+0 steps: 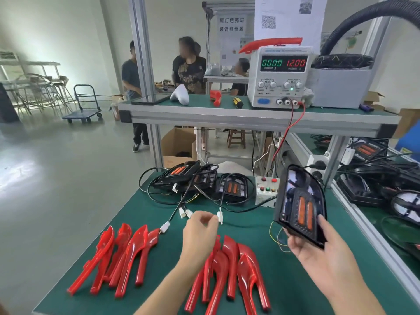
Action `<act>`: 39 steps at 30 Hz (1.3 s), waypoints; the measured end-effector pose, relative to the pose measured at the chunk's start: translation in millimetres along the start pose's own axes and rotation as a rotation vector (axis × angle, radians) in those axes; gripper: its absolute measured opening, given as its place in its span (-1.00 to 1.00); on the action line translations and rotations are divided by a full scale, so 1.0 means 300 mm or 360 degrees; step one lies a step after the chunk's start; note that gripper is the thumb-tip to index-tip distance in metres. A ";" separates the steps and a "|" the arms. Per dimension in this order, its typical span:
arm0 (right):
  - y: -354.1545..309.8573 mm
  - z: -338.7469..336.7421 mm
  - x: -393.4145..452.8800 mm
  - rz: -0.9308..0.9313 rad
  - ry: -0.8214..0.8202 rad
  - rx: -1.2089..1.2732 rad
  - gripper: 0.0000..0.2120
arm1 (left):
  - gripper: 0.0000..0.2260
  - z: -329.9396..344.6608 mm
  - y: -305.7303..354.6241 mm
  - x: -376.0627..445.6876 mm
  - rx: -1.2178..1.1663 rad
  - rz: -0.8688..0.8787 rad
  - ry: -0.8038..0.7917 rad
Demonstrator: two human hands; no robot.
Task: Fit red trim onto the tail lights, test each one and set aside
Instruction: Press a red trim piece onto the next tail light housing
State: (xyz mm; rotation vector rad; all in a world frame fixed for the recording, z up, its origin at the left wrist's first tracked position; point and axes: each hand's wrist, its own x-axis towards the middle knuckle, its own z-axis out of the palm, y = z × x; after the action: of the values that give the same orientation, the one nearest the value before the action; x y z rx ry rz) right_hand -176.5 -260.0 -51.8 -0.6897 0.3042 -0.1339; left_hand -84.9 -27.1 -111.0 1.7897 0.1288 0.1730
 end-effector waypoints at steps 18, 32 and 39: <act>-0.076 -0.015 -0.180 -0.0019 -0.0241 -0.0114 -0.16 | -0.89 0.040 0.079 0.269 -0.0860 -0.0522 0.0255; -0.056 -0.035 -0.165 -0.0026 -0.0198 -0.0133 -0.69 | -0.81 -0.044 0.091 0.106 -0.0122 -0.0030 0.0236; -0.044 -0.043 -0.161 -0.0024 -0.0181 -0.0161 -0.68 | -0.85 -0.053 0.056 0.076 0.0005 -0.0206 0.0018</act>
State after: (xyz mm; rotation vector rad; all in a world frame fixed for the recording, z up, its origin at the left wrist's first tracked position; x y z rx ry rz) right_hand -226.6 -267.2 -41.5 -0.7968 0.1977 -0.0935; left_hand -65.7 -11.6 -90.1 1.7773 0.2520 0.0902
